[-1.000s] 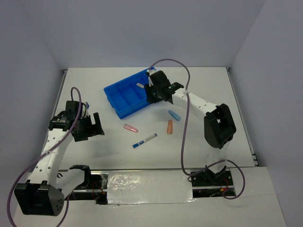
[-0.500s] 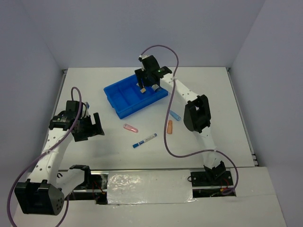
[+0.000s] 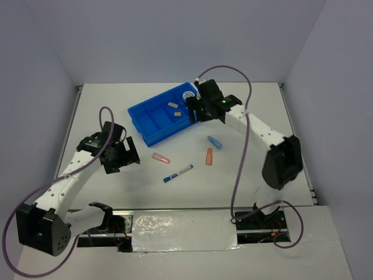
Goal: Sort the stationery into containers
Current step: Place the stationery in the storage box, then pick up the stationery from the center of the board.
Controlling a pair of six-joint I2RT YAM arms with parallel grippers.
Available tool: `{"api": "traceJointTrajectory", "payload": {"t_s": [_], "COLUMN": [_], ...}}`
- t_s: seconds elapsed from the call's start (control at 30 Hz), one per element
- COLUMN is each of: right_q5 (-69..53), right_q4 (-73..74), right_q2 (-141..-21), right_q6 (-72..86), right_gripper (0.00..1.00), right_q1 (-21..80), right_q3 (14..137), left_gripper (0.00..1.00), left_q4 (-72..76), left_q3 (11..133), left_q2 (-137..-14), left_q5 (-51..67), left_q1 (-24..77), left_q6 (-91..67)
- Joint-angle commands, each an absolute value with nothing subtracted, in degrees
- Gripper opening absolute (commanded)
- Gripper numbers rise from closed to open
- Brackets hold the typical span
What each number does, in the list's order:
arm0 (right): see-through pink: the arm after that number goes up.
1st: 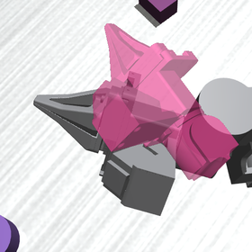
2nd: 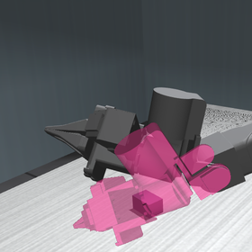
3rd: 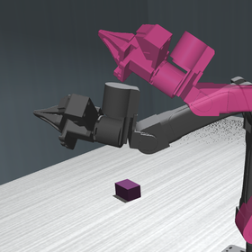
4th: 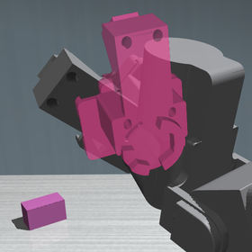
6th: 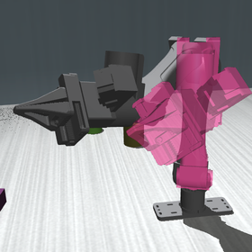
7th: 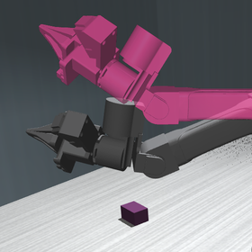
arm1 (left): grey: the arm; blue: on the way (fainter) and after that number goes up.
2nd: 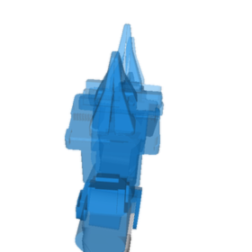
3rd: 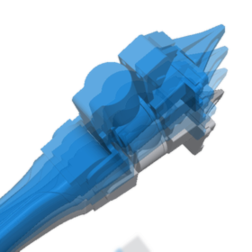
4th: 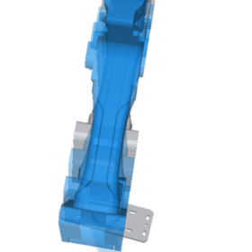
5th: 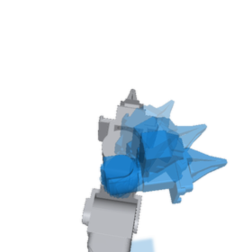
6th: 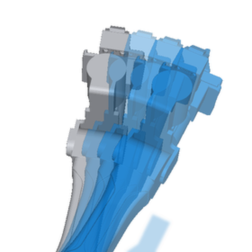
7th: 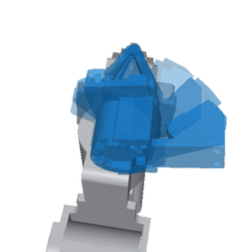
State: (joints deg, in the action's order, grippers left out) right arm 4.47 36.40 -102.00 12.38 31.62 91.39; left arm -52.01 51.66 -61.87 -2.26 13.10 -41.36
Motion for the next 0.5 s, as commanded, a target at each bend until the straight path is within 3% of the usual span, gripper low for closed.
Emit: {"api": "traceJointTrajectory", "payload": {"t_s": [0.0, 0.23, 0.47], "right_q5": [3.9, 0.8, -2.4], "right_q4": [33.2, 32.3, 34.5], "right_q2": [-91.4, -73.8, -67.6], "right_q6": [16.9, 20.5, 20.6], "right_gripper": [0.79, 0.80, 0.80], "right_q1": [31.9, 32.2, 32.1], "right_q3": [83.3, 68.8, 64.4], "left_gripper": [0.99, 0.99, 0.98], "left_q4": [-47.6, -47.0, -45.5], "left_q3": [55.7, 62.0, 67.1], "left_q2": [-66.8, -80.3, -92.0], "left_q5": [-10.1, -19.6, -22.5], "left_q1": [21.5, 31.7, 34.3], "left_q6": [-56.5, -76.7, -84.5]}}
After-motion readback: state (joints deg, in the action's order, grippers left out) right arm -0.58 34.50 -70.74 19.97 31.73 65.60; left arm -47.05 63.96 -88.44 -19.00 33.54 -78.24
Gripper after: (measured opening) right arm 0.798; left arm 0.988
